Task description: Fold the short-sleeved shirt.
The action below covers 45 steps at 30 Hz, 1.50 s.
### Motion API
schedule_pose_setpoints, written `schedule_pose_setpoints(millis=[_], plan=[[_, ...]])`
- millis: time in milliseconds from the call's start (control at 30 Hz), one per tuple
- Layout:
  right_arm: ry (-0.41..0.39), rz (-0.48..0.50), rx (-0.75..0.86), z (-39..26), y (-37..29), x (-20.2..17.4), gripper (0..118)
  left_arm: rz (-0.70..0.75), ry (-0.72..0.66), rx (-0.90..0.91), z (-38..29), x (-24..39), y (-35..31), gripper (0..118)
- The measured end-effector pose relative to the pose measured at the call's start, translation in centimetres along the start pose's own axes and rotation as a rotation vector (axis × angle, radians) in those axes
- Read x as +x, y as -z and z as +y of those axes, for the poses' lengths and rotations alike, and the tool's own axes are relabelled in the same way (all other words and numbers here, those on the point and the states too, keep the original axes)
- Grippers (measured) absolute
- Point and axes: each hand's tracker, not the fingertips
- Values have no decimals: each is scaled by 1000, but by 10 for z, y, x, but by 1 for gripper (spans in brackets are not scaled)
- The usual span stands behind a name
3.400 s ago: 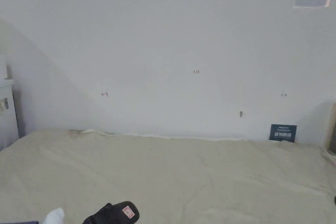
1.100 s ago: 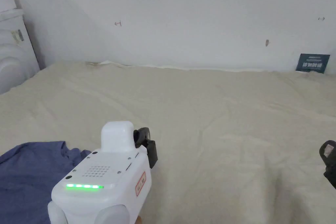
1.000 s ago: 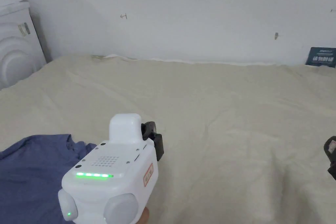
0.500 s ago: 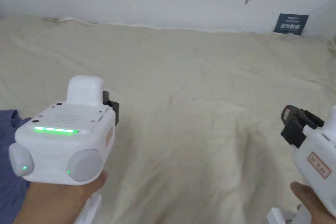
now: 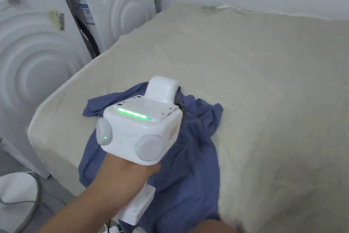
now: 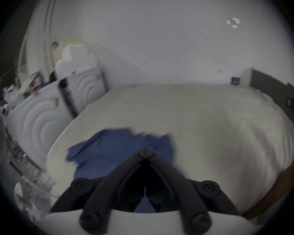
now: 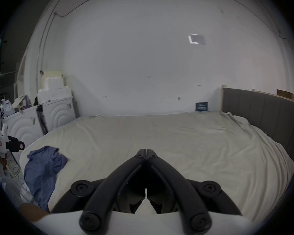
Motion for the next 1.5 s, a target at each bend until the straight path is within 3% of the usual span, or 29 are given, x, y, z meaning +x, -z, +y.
schedule_pose_setpoints(millis=[100, 233, 333, 467, 533, 600, 633, 667, 700, 733, 833, 1100, 1300, 1367, 1400, 1433, 1500], plan=[[-2, 21, -14, -6, 5, -20, 0, 32, -75, -141, -35, -72, 17, 0], [-17, 63, -36, -10, 11, -42, 0, 18, -116, -276, -51, -110, 65, 0], [-25, 68, -45, -8, 10, -49, 0, -16, -84, -350, -46, -101, 105, 0], [-48, 53, -51, -6, 5, -50, 0, -118, -173, -455, -23, -91, 157, 0], [-55, 43, -54, -7, 2, -48, 0, -91, -160, -462, -9, -84, 175, 1], [-62, 24, -59, -9, 3, -44, 0, -65, -142, -540, 1, -82, 193, 34], [-65, 17, -69, -10, 4, -43, 0, -69, -169, -564, 4, -81, 202, 62], [-65, 10, -75, -11, 5, -42, 0, -77, -188, -589, 7, -81, 210, 81], [-63, 7, -78, -12, 7, -40, 0, -69, -201, -598, 9, -80, 213, 94], [-60, 3, -80, -13, 9, -39, 0, -76, -211, -599, 12, -80, 217, 98], [-71, -8, -96, -16, 15, -40, 0, -94, -264, -665, 16, -81, 226, 98], [-79, 10, -115, -19, 29, -49, 0, -37, -241, -745, 17, -80, 276, 99], [-95, 24, -124, -19, 33, -55, 0, -13, -240, -787, 18, -73, 271, 101], [-88, 27, -126, -17, 34, -54, 0, -16, -248, -783, 19, -76, 267, 93], [-84, 29, -129, -16, 34, -54, 0, -20, -259, -776, 19, -77, 264, 85], [-80, 27, -127, -16, 35, -54, 0, -24, -267, -773, 19, -79, 260, 68], [-77, 24, -123, -15, 35, -53, 0, -12, -276, -757, 20, -86, 251, 60]])
